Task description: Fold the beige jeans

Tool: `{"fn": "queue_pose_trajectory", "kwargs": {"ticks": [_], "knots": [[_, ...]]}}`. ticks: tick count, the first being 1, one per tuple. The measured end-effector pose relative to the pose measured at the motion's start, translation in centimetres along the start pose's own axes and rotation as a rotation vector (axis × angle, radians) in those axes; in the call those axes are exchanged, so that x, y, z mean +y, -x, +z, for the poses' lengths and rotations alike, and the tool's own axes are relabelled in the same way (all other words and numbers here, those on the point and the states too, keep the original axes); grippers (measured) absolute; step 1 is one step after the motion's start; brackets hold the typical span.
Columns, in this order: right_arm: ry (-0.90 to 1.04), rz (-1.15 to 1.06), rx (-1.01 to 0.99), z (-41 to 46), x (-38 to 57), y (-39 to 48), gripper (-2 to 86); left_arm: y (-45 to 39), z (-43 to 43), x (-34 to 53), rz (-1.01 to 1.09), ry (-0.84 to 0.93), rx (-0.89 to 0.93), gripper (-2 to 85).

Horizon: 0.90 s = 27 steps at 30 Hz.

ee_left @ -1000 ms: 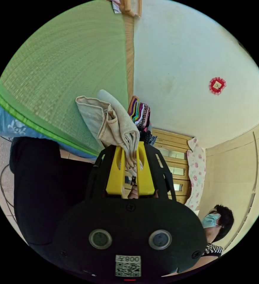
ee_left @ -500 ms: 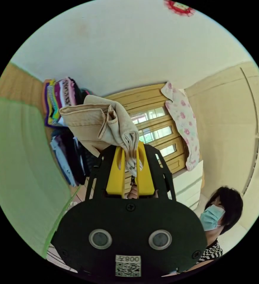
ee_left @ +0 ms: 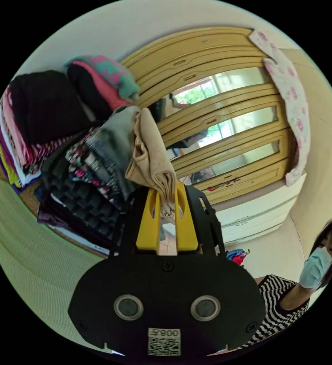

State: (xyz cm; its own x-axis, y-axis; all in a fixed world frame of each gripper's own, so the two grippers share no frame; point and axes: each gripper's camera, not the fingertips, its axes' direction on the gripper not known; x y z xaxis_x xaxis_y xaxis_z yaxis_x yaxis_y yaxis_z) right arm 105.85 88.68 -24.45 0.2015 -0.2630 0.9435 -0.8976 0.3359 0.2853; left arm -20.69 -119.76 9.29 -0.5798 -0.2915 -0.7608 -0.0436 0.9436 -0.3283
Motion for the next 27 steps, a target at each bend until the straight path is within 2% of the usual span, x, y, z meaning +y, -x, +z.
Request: {"fn": "queue_pose_trajectory", "kwargs": {"ticks": [3,7,9,13,15,17,19,21,23,27], "knots": [[0.077,0.136,-0.067,0.8,0.2,-2.5,2.6,-1.0,2.8,-2.4,-0.008,0.002,0.061,6.9],[0.043,0.203,-0.139,-1.0,-0.1,-0.7,3.3,-5.1,5.9,-6.5,0.035,0.043,-0.011,7.3],[0.028,0.227,-0.121,-2.3,-0.5,0.8,2.8,-6.9,6.8,-8.0,0.041,0.044,-0.047,7.5],[0.001,0.222,0.058,-6.1,-2.5,5.8,1.0,-11.1,6.9,-10.0,0.037,-0.04,-0.139,6.5],[-0.022,0.161,0.15,-7.2,-4.6,9.2,0.6,-13.4,6.4,-10.6,0.056,-0.129,-0.184,4.7],[-0.023,-0.008,0.188,-6.2,-9.3,14.6,0.2,-16.8,7.3,-12.7,0.146,-0.191,-0.169,2.0],[0.021,-0.166,0.171,-3.4,-13.4,19.1,0.2,-19.3,9.3,-15.3,0.228,-0.146,-0.194,1.1],[0.08,-0.317,0.187,0.5,-17.0,23.3,0.1,-21.0,11.9,-17.8,0.278,-0.076,-0.316,0.6],[0.118,-0.468,0.304,6.1,-20.5,27.5,0.1,-21.5,15.0,-20.5,0.291,0.004,-0.495,0.3],[0.308,-0.532,0.467,14.8,-23.9,29.1,0.1,-20.8,16.5,-22.7,0.259,-0.015,-0.491,0.1]]}}
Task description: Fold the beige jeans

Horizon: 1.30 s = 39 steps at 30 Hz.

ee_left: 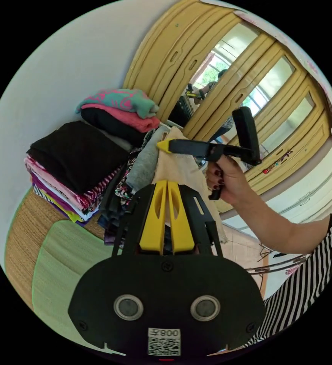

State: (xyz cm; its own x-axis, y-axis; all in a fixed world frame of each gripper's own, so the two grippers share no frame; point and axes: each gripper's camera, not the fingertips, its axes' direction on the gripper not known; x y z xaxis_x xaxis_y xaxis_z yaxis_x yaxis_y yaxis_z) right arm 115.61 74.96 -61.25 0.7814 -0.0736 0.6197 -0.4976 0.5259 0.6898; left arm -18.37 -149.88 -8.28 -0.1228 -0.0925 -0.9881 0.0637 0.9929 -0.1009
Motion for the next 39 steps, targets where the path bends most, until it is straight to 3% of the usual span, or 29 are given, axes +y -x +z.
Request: {"fn": "queue_pose_trajectory", "kwargs": {"ticks": [3,13,20,24,27,30,33,35,39], "knots": [[-0.02,-0.046,-0.005,2.1,-1.9,1.3,0.1,0.2,0.6,-1.4,-0.028,-0.016,-0.084,0.1],[0.071,-0.053,-0.031,4.2,-8.5,6.1,0.1,1.5,0.9,-4.3,-0.168,-0.021,-0.08,0.1],[-0.098,-0.009,-0.302,-3.9,-8.0,3.9,0.3,-2.2,0.8,-6.1,-0.049,-0.031,0.002,0.0],[-0.306,0.084,-0.218,-10.9,-6.0,0.1,1.0,-3.7,0.7,-6.6,-0.015,-0.037,-0.043,0.0],[-0.347,0.218,0.025,-14.4,-4.3,-4.7,2.6,-3.7,0.3,-6.7,-0.032,-0.039,-0.027,0.0],[-0.195,0.355,0.158,-13.7,-3.4,-10.1,6.1,-3.4,0.0,-6.5,-0.061,-0.043,0.018,0.1],[0.077,0.423,0.242,-10.0,-3.4,-14.1,7.8,-3.9,-0.4,-6.4,-0.051,-0.04,-0.012,0.1],[0.238,0.408,0.274,-6.9,-3.4,-15.7,8.8,-4.2,-0.8,-6.2,-0.043,-0.04,-0.028,0.1],[0.346,0.318,0.273,-3.2,-4.1,-15.8,11.4,-4.2,-1.4,-5.5,-0.048,-0.044,-0.025,0.0]]}}
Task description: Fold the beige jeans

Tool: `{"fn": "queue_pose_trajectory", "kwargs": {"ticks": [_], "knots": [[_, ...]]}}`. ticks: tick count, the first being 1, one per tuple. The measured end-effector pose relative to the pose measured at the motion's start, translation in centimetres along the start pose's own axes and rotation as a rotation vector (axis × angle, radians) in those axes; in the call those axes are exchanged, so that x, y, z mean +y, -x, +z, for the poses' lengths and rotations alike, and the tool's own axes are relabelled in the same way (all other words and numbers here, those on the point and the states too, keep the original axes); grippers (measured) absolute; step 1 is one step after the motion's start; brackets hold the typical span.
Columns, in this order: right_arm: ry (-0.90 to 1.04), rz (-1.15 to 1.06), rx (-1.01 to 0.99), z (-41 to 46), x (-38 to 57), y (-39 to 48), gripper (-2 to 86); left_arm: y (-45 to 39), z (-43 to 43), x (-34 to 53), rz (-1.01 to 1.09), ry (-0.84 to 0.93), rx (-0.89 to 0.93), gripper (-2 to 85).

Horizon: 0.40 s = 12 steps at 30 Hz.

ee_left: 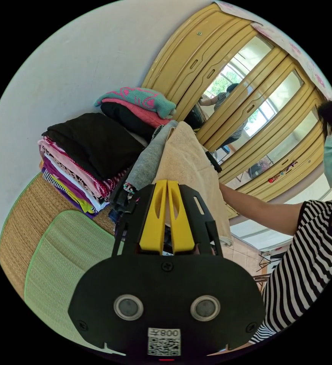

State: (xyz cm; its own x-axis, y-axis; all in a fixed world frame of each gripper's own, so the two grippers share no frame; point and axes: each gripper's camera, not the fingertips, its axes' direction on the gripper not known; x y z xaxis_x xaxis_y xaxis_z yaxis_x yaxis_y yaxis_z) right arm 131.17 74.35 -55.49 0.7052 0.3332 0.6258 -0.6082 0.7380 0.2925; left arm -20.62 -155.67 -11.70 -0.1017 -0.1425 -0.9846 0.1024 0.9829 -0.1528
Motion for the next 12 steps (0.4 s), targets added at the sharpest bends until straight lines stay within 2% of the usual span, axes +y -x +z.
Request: {"fn": "queue_pose_trajectory", "kwargs": {"ticks": [5,12], "knots": [[0.051,-0.195,0.121,2.1,-0.9,3.0,13.2,0.0,-1.1,1.1,0.014,0.0,-0.023,0.1],[0.094,-0.251,0.245,4.0,1.1,4.5,11.2,0.6,-2.9,3.2,0.005,-0.022,-0.019,0.1]]}}
